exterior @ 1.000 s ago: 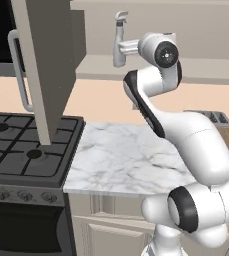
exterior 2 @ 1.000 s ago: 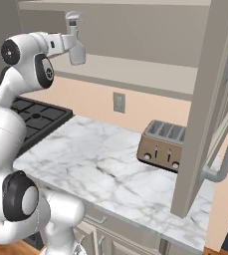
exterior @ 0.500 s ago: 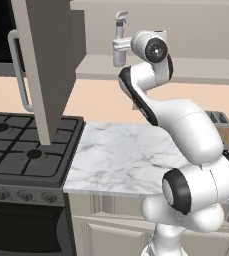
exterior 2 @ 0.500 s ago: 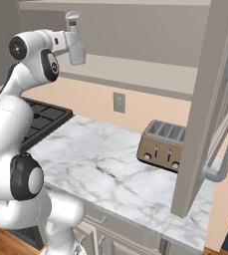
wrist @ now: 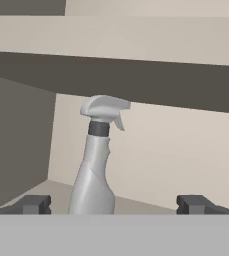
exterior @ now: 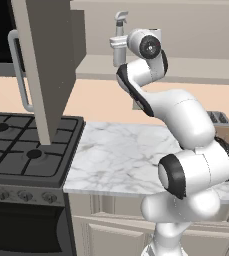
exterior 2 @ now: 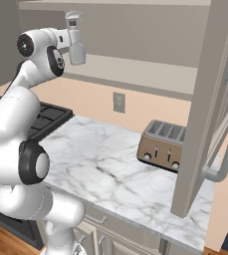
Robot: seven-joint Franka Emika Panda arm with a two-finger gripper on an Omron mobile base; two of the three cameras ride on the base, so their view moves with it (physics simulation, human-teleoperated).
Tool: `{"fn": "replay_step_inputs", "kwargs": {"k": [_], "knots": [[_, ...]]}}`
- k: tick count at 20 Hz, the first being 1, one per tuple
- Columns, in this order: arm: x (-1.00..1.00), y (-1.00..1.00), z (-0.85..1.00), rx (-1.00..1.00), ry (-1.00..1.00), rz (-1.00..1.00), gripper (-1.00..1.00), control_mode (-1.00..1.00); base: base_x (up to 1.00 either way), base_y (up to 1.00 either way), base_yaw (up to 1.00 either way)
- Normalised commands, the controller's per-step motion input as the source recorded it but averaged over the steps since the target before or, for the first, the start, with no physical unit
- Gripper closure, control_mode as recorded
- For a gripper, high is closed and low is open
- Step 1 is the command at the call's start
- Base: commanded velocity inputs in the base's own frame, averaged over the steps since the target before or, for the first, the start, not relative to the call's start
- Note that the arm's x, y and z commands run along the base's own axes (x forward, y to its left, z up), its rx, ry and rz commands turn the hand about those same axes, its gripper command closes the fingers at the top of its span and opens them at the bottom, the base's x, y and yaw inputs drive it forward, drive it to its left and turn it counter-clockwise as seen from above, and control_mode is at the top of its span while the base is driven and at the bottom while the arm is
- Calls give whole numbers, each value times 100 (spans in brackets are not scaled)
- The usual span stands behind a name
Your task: Move the cutting board and knife to the sink. Then move spray from the cabinet to the counter.
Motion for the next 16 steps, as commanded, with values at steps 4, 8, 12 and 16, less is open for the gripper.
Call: {"fn": "replay_step_inputs", "kwargs": {"k": [4,8,12,16], "knots": [[35,0,0,0,0,0,-100,-100,0,0,0],[33,1,0,0,0,0,-100,-100,0,0,0],[32,6,0,0,0,0,-100,-100,0,0,0],[29,4,0,0,0,0,-100,-100,0,0,0]]}}
